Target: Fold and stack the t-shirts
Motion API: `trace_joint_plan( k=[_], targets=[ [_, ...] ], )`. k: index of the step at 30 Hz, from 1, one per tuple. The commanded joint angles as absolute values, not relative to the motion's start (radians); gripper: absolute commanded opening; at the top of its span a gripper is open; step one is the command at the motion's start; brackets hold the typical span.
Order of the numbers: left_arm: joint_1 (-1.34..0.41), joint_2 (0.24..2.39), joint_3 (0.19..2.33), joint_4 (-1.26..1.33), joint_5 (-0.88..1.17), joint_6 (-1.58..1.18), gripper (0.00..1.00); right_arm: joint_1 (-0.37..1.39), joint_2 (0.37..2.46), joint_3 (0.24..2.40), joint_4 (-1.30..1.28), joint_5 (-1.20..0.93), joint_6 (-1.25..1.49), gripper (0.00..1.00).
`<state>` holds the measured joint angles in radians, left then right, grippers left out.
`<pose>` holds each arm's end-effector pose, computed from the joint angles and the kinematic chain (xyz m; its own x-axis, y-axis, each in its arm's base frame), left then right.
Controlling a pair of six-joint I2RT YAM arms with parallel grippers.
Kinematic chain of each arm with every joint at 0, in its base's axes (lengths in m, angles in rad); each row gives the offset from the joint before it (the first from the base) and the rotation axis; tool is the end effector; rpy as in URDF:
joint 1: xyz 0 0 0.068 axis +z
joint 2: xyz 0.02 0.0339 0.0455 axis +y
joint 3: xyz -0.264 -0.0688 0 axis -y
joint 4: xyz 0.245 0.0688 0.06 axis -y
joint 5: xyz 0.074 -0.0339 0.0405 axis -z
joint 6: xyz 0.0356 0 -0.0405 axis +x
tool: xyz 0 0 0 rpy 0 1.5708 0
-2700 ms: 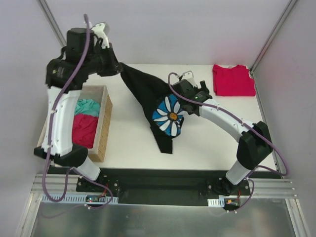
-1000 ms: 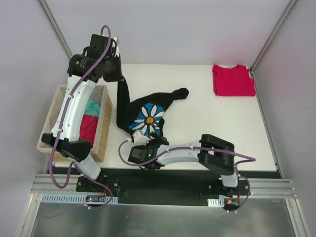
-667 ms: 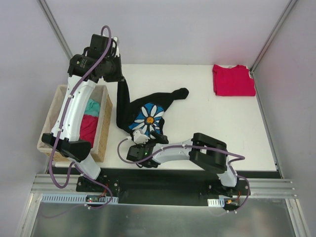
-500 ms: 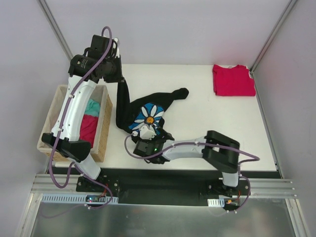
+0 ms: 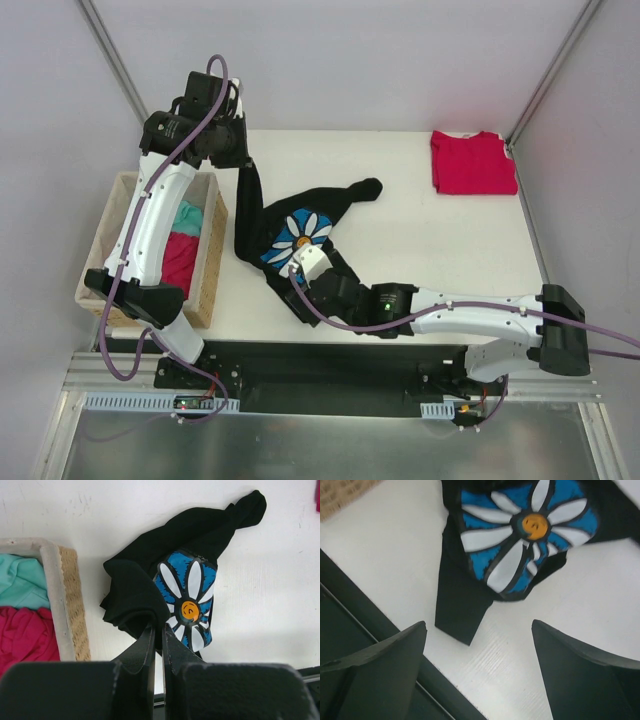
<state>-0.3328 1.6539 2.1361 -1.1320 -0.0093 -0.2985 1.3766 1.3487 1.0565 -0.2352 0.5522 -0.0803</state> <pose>0.3011 -0.1037 0.4771 -0.6406 -0.0897 -0.7626 0.1374 0.9637 -0.2288 0.0770 0.2946 0.3054 -0.0368 -0.5411 -0.8402 -0.7533 0.5675 -0.3325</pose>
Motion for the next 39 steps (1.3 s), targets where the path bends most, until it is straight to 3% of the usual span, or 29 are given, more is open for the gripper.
trace_joint_plan(
  k=[1, 9, 16, 26, 39],
  targets=[
    [-0.334, 1.655, 2.114, -1.111, -0.011, -0.29, 0.01, 1.365, 1.362, 0.953, -0.255, 0.414, -0.003, 0.91],
    [-0.334, 1.628, 2.026, -1.068, -0.023, -0.299, 0.01, 1.316, 1.448, 0.877, -0.245, 0.354, 0.081, 0.87],
    [-0.334, 1.632, 2.013, -1.06, -0.034, -0.291, 0.01, 1.284, 1.569, 0.876, -0.207, 0.302, 0.101, 0.72],
    [-0.334, 1.644, 2.013, -1.06, -0.048, -0.284, 0.01, 1.267, 1.709, 1.002, -0.19, 0.264, 0.038, 0.68],
    [-0.334, 1.631, 1.999, -1.058, -0.057, -0.284, 0.01, 1.239, 1.648, 1.039, -0.218, 0.268, 0.018, 0.68]
  ],
)
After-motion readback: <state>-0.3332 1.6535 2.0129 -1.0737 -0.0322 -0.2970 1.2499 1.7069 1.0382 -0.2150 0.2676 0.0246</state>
